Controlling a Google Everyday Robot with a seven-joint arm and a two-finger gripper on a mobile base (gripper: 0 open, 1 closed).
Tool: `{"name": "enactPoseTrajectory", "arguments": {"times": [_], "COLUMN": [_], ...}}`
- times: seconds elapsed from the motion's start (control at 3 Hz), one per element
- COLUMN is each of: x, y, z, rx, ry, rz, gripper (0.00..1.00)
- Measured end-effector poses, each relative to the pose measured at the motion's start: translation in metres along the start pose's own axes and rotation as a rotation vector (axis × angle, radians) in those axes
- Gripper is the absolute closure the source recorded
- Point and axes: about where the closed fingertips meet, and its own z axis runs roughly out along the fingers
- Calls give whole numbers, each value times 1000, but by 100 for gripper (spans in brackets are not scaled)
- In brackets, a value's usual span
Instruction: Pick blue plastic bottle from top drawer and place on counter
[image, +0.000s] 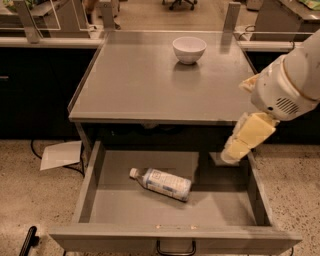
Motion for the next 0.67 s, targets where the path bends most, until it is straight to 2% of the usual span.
{"name": "enactPoseTrajectory", "arguments": {"times": [0.33,0.67], "x": [-27,-49], "y": [1,2], "z": [41,80], "rx": [-12,-59], "ry": [-101,-169], "rz": [34,57], "gripper": [0,0]}}
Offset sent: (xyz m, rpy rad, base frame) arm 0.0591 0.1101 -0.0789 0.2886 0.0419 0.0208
